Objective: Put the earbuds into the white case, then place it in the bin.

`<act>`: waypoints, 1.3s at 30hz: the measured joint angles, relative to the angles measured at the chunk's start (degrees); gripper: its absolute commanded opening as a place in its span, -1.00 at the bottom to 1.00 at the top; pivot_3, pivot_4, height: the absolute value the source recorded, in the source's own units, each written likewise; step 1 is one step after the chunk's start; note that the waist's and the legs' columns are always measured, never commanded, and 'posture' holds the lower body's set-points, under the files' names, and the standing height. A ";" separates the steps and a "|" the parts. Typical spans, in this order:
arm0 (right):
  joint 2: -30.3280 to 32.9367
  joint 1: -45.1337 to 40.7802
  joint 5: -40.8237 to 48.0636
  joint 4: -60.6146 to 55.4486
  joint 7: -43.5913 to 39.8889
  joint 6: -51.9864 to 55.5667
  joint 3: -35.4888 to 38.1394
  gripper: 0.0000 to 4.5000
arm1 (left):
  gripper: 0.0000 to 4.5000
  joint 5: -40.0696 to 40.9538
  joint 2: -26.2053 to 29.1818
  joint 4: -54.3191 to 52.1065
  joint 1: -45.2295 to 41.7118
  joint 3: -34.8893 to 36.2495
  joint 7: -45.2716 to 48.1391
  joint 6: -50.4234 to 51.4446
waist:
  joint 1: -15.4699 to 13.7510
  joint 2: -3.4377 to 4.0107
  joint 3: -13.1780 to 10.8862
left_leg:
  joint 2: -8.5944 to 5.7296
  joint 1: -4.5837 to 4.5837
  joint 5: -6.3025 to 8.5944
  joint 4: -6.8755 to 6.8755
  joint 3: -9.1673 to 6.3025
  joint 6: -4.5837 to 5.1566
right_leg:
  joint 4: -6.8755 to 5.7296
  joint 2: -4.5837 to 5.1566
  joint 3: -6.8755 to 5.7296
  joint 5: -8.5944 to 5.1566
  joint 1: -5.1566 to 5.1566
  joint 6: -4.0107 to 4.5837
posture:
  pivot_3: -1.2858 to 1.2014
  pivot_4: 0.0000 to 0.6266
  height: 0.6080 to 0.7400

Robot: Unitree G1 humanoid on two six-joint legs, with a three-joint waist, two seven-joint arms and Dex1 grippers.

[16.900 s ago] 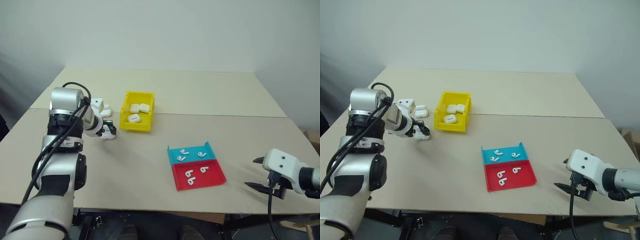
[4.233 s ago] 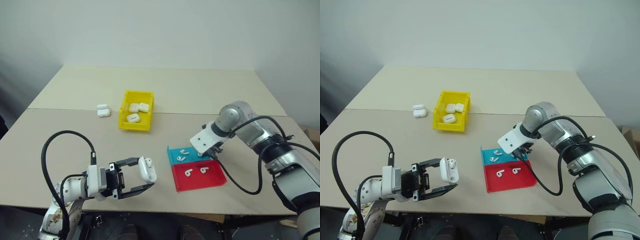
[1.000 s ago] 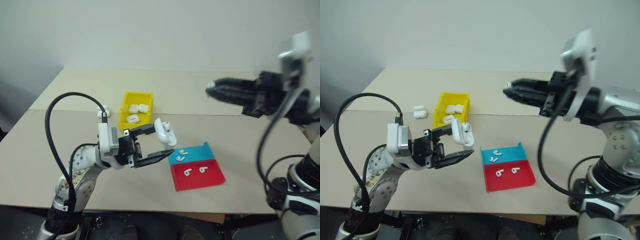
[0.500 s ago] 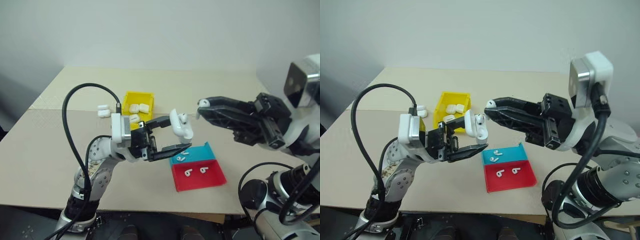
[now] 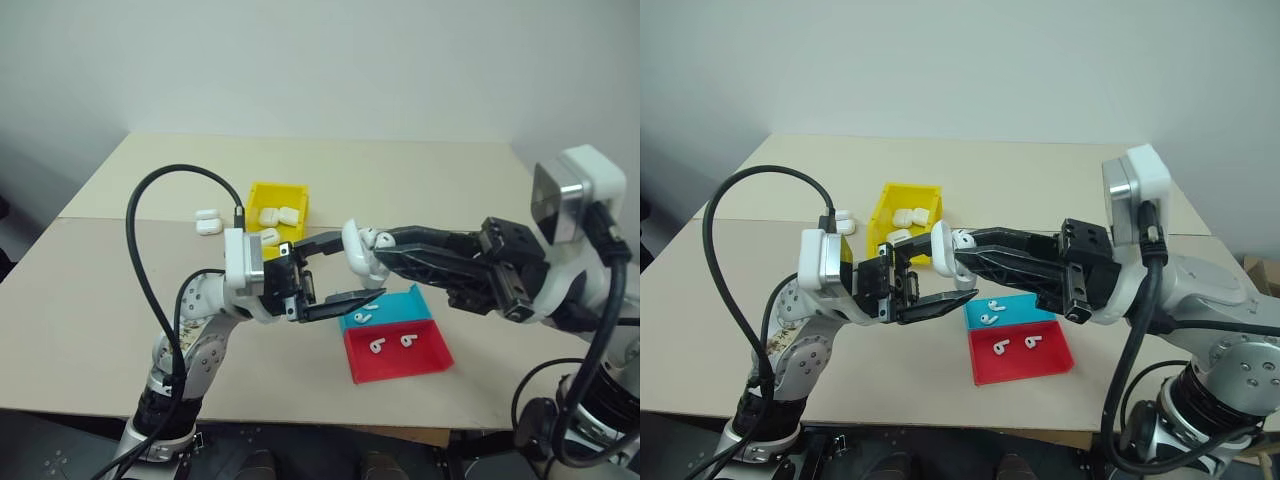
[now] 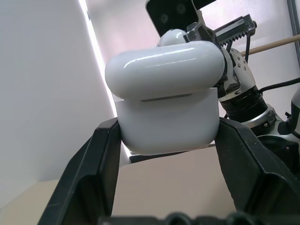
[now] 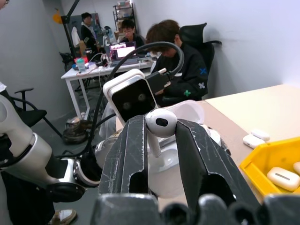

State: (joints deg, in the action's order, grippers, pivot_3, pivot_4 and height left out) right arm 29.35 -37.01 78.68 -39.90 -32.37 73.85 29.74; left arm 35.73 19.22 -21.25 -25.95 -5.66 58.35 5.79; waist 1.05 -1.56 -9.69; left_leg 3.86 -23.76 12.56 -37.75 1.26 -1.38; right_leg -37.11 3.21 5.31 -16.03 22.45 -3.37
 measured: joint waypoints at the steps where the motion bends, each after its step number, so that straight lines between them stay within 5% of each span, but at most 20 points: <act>1: 0.90 0.60 0.52 0.01 0.17 -1.14 -0.64 -0.57 | 0.22 0.00 -0.12 0.01 0.00 0.00 0.01 -0.03 | -0.01 0.00 0.00 | -0.01 -0.01 0.00 0.00 0.00 0.00 | 0.00 0.00 0.00 0.00 0.00 0.00 | 0.03 -0.52 1.00; 14: 8.39 6.84 1.30 -0.33 1.05 -14.99 -7.40 -0.57 | 0.22 -1.21 -0.93 1.38 -0.09 -0.25 0.78 -1.13 | -0.08 -0.01 -0.01 | -0.01 -0.02 0.00 0.00 -0.02 0.00 | 0.03 0.00 -0.01 0.00 0.00 -0.02 | 0.03 -0.52 1.00; 18: 10.34 8.20 -0.05 -1.76 -0.04 -18.57 -9.09 0.00 | 0.22 -1.65 -1.14 1.87 -0.13 -0.25 0.96 -1.80 | -0.13 -0.02 -0.01 | 0.00 -0.02 0.00 0.00 -0.03 0.00 | 0.05 -0.01 -0.02 0.00 0.00 -0.02 | 0.03 -0.52 1.00; 35: 22.42 7.93 -4.92 2.89 -6.36 -26.13 -8.66 0.00 | 0.22 -3.47 -1.08 5.96 -0.32 -0.44 3.69 -3.99 | -0.17 -0.02 -0.02 | -0.03 -0.02 0.00 -0.01 -0.02 0.00 | 0.09 0.01 -0.01 0.01 -0.01 -0.03 | 0.03 -0.52 1.00; 39: 26.77 -0.60 -5.95 7.61 -12.54 -26.57 -9.50 -0.41 | 0.22 -4.57 -1.42 8.73 -1.61 -1.10 4.74 -4.57 | -0.06 -0.02 -0.02 | 0.00 -0.01 0.00 0.01 -0.04 0.01 | 0.09 -0.02 -0.01 0.01 0.01 -0.02 | 0.03 -0.52 1.00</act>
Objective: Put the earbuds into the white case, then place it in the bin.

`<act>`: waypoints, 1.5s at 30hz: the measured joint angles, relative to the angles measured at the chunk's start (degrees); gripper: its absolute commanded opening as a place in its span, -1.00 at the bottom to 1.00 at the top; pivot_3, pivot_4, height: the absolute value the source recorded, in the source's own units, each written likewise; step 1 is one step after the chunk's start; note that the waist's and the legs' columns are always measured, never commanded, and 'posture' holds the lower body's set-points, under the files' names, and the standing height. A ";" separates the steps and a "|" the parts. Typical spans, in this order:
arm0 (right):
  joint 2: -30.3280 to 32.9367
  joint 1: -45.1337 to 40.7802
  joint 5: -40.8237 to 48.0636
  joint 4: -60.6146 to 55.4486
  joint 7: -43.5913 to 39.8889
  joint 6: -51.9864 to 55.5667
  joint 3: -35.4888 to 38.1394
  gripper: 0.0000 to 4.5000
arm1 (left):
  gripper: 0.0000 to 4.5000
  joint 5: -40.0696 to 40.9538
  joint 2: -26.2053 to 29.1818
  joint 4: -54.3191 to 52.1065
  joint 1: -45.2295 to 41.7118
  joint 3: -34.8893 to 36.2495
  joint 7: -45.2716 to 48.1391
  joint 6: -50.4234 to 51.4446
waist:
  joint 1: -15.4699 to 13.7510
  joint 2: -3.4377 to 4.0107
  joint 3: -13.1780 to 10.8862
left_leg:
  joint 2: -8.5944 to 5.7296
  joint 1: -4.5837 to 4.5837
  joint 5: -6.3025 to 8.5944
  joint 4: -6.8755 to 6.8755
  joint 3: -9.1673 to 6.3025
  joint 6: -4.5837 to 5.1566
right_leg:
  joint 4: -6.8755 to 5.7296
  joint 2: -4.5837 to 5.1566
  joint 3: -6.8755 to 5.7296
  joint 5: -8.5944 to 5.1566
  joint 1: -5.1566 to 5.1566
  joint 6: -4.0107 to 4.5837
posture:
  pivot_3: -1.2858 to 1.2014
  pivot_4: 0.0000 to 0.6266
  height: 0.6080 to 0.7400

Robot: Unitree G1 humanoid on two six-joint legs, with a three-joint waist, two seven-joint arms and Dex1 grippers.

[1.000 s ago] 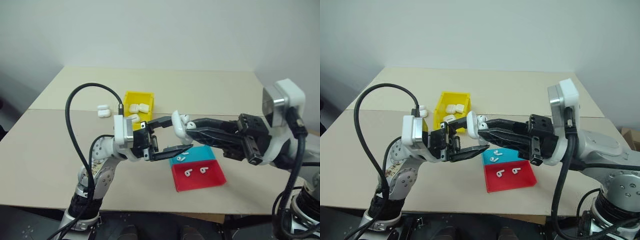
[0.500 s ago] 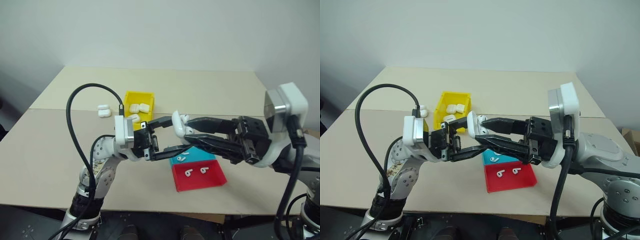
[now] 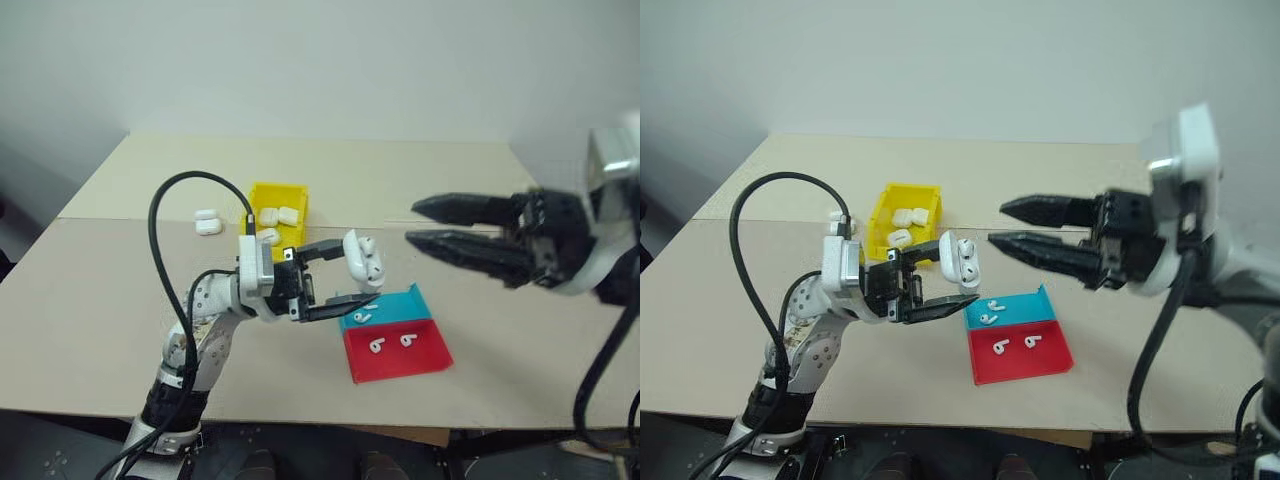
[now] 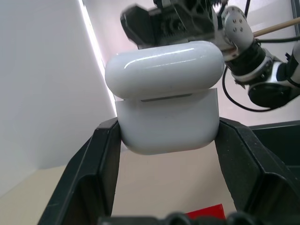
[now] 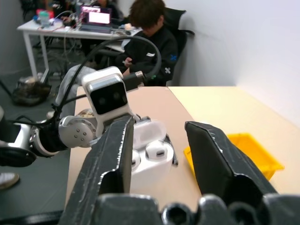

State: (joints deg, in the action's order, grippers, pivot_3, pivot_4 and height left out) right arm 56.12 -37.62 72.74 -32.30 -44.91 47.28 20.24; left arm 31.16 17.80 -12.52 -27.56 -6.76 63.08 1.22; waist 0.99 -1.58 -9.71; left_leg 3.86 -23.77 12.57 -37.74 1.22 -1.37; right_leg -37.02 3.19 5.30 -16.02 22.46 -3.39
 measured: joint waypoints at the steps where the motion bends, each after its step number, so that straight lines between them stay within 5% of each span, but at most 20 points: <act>1: 0.07 -2.13 -0.15 0.72 -1.55 -0.52 -1.00 -0.55 | 0.22 -0.45 -0.38 0.85 -0.54 -0.30 0.31 -0.32 | -0.02 0.00 0.00 | 0.00 -0.01 0.00 0.00 0.00 0.01 | 0.01 0.00 0.00 0.00 0.00 0.00 | 0.03 -0.52 1.00; 4: 0.10 -8.45 -0.70 2.89 -3.92 -0.01 -5.95 -0.98 | 0.22 -1.97 -1.26 2.42 -1.73 -1.13 0.53 -1.79 | 0.04 0.00 0.00 | -0.01 -0.03 0.01 -0.01 0.03 0.01 | 0.02 0.02 0.03 0.00 0.03 0.00 | 0.03 -0.52 1.00; 21: -9.19 -26.76 -22.85 10.48 -13.65 3.17 -32.10 -0.98 | 0.22 -10.95 -4.63 8.77 -4.39 -4.46 -2.42 -7.37 | -0.30 0.02 0.00 | -0.01 -0.60 0.01 -0.09 0.03 0.02 | -0.14 0.02 0.03 0.03 0.70 0.00 | 0.03 -0.52 1.00; 45: -16.03 -30.45 -31.21 11.42 -13.45 7.94 -32.86 -0.98 | 0.22 -8.34 -3.77 9.01 -3.55 -1.40 -2.25 -6.34 | -0.37 0.03 0.00 | -0.02 -0.60 0.00 -0.10 0.02 0.03 | -0.17 0.04 0.00 0.04 0.67 0.00 | 0.03 -0.52 1.00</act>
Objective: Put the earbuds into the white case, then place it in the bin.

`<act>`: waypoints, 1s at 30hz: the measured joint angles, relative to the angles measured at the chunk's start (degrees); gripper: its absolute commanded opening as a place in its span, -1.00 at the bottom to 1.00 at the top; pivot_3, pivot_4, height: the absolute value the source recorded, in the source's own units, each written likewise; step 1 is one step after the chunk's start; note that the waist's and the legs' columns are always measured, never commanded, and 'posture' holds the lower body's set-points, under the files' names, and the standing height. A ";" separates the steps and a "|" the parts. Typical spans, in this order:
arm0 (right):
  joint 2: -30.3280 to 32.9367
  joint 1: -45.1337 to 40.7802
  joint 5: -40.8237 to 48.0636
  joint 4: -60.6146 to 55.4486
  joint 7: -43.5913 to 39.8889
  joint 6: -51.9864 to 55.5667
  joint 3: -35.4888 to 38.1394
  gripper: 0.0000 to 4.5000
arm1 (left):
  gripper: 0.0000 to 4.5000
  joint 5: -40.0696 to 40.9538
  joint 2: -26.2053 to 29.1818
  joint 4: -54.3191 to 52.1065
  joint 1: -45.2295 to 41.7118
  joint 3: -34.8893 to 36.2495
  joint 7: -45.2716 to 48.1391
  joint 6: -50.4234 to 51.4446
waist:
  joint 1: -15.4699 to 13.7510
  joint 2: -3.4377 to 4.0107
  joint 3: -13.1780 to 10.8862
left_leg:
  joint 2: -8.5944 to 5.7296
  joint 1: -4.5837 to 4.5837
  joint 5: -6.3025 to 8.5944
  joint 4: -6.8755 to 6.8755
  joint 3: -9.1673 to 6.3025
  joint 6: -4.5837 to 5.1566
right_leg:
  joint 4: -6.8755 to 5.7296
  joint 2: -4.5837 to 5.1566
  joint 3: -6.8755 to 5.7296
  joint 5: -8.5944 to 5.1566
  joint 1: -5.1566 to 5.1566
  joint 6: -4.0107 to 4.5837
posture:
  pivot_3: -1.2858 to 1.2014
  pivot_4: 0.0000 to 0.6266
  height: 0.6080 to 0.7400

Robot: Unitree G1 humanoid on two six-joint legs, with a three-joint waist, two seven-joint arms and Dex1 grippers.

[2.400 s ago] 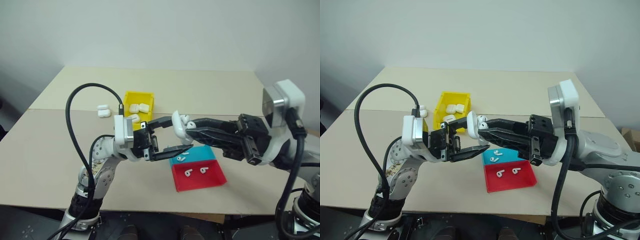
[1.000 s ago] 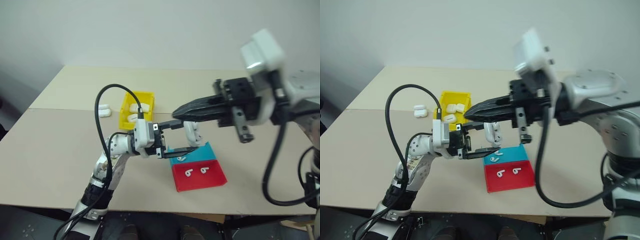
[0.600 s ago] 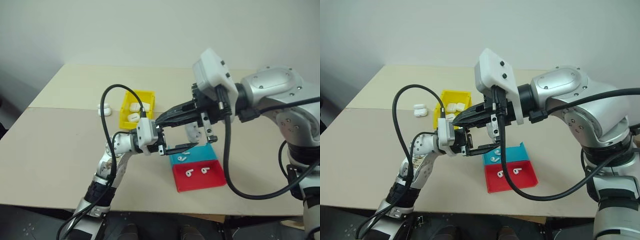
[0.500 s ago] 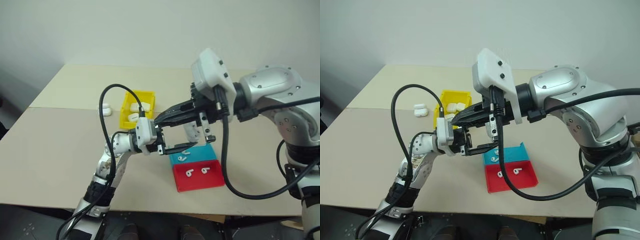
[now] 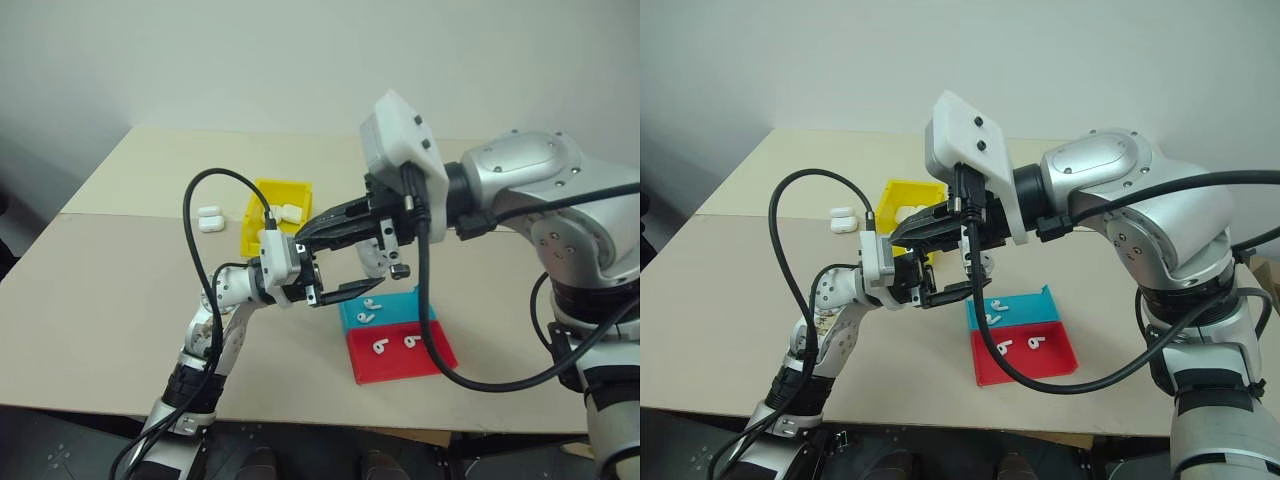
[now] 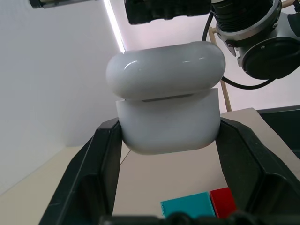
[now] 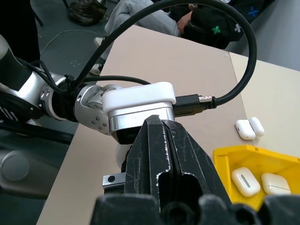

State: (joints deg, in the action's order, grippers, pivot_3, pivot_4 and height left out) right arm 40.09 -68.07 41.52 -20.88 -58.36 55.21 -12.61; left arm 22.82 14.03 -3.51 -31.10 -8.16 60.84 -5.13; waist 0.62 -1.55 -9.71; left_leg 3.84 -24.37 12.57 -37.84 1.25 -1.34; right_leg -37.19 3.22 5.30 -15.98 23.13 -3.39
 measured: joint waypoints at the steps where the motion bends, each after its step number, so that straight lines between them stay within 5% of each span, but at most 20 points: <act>1: -0.05 0.00 0.02 0.23 -0.04 0.02 0.12 -0.98 | 0.22 -0.01 -0.02 0.00 0.00 -0.05 0.04 -0.05 | 0.06 0.00 0.00 | 0.00 0.00 0.00 0.00 0.00 0.00 | 0.00 0.00 0.00 0.00 0.01 0.00 | 0.03 -0.52 1.00; 15: 0.90 1.95 -1.64 0.23 -0.43 0.37 -0.13 -0.98 | 0.22 -1.25 0.00 0.99 -0.11 -1.24 0.79 -2.48 | 0.15 0.00 0.00 | 0.00 0.01 0.00 0.00 0.00 0.00 | -0.02 -0.01 0.01 0.00 0.01 0.00 | 0.03 -0.52 1.00; 20: 19.03 24.37 1.40 -1.96 -14.59 -5.57 18.00 -0.98 | 0.22 -1.95 1.74 1.93 0.24 -0.63 0.73 -2.59 | -2.50 -0.03 0.01 | -0.19 -0.23 0.01 -0.10 -0.14 0.02 | 0.26 0.21 -0.20 0.04 -0.07 -0.09 | 0.03 -0.52 1.00; 30: 20.52 27.76 2.68 -3.62 -17.60 -11.89 21.69 -0.98 | 0.22 -1.92 0.34 1.90 -0.32 -1.24 0.49 -2.60 | 0.31 0.16 0.11 | -0.02 0.31 -0.04 -0.02 -0.08 0.06 | 0.04 -0.06 0.01 0.09 -0.35 -0.02 | 0.03 -0.52 1.00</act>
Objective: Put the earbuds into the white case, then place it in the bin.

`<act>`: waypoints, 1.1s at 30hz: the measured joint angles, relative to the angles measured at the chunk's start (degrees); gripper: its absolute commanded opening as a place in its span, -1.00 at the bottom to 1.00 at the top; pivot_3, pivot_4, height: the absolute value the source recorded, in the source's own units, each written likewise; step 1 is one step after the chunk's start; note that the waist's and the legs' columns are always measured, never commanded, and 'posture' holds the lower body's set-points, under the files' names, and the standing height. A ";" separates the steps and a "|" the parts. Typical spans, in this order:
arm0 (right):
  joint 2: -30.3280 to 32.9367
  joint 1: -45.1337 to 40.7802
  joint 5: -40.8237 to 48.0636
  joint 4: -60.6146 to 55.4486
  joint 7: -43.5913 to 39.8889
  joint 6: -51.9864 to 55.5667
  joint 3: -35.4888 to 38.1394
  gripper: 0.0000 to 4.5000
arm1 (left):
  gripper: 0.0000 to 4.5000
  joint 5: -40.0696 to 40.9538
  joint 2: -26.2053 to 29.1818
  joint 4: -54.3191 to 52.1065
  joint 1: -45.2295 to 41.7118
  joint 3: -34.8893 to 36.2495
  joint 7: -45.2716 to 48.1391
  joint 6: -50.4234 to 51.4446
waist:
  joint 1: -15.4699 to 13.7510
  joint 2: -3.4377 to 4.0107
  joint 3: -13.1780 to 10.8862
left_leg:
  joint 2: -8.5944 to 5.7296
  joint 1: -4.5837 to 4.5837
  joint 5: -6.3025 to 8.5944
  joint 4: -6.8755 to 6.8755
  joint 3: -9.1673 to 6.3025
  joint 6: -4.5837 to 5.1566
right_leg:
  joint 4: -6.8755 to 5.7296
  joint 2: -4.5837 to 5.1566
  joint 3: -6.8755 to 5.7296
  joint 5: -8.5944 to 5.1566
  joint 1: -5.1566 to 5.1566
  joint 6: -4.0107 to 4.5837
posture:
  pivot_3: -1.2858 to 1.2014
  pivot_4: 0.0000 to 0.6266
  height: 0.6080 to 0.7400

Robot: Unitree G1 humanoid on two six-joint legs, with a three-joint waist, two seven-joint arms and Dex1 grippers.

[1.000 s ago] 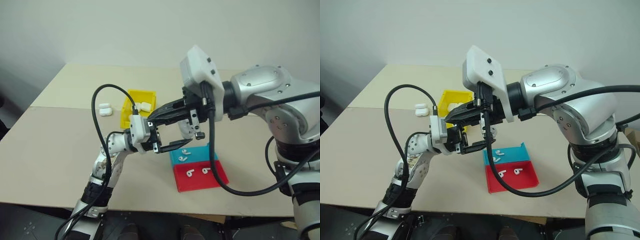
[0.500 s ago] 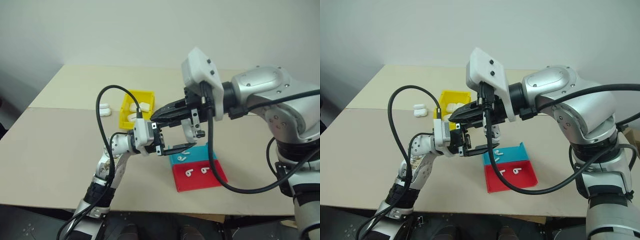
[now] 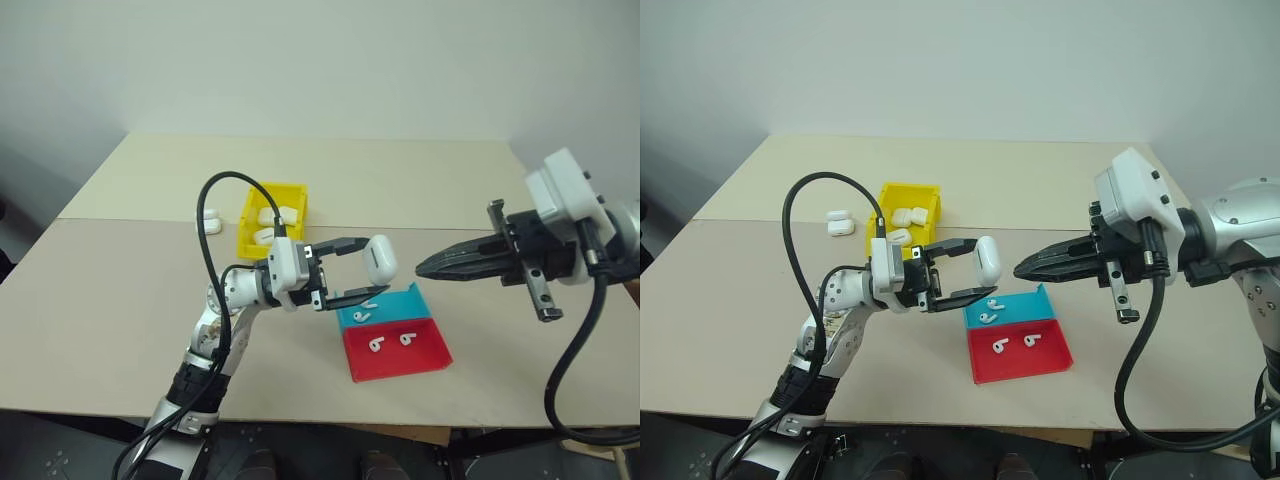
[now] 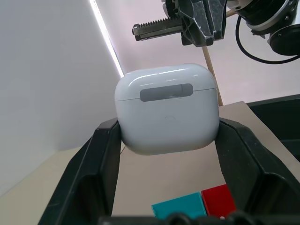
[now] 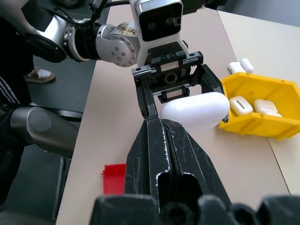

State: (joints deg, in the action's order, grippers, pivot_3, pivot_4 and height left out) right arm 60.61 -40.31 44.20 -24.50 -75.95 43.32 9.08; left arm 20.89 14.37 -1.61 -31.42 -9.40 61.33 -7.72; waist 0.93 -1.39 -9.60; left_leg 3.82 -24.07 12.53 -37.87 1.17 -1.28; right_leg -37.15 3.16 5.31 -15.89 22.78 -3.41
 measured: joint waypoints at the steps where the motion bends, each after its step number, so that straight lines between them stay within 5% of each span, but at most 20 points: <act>1: -0.04 -0.18 0.20 0.21 0.12 -0.21 0.30 -0.98 | 0.22 0.03 -0.01 0.00 0.00 0.05 -0.01 0.00 | -0.06 0.00 0.00 | -0.01 -0.01 0.00 0.00 0.00 0.00 | 0.01 0.01 0.00 0.00 0.00 0.00 | 0.03 -0.52 1.00; 9: -0.52 -3.40 3.85 4.10 4.26 -0.03 3.06 -0.98 | 0.22 3.11 -0.06 -0.88 0.49 1.46 -0.02 0.25 | -0.26 0.00 0.00 | -0.01 -0.09 0.00 0.00 0.00 0.00 | 0.06 0.04 -0.02 0.00 0.04 -0.01 | 0.03 -0.52 1.00; 15: -7.38 3.46 3.10 1.58 18.93 0.29 6.19 -0.98 | 0.22 3.18 1.94 -4.83 2.60 5.80 -6.82 2.47 | -0.21 0.00 0.01 | -0.02 -0.07 0.00 -0.01 -0.01 0.00 | 0.00 0.04 0.00 0.00 0.04 -0.01 | 0.03 -0.52 1.00; 24: -14.20 13.64 -1.09 -6.22 31.99 -4.01 8.58 -0.98 | 0.22 -7.27 5.04 -4.29 0.25 11.06 -24.70 7.63 | -0.52 0.00 0.01 | -0.09 -0.11 0.00 -0.01 -0.12 0.00 | 0.04 0.08 -0.10 0.01 0.00 -0.04 | 0.03 -0.52 1.00; 33: -16.50 16.63 -2.58 -7.68 36.30 -5.51 7.44 -0.98 | 0.22 -21.65 5.72 10.14 -12.11 9.09 -40.30 25.12 | -0.60 0.00 0.01 | -0.11 -0.14 -0.01 -0.01 -0.19 -0.01 | 0.07 0.07 -0.17 0.00 -0.03 -0.05 | 0.03 -0.52 1.00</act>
State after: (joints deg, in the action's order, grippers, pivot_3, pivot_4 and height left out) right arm 44.12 -23.68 41.62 -32.18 -39.65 37.81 16.52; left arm -0.76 20.09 8.53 -43.53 -0.30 21.03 17.39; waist 0.32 -1.39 -9.59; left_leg 3.71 -24.21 12.53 -37.88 0.98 -1.29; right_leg -37.08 3.23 5.14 -15.88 22.75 -3.45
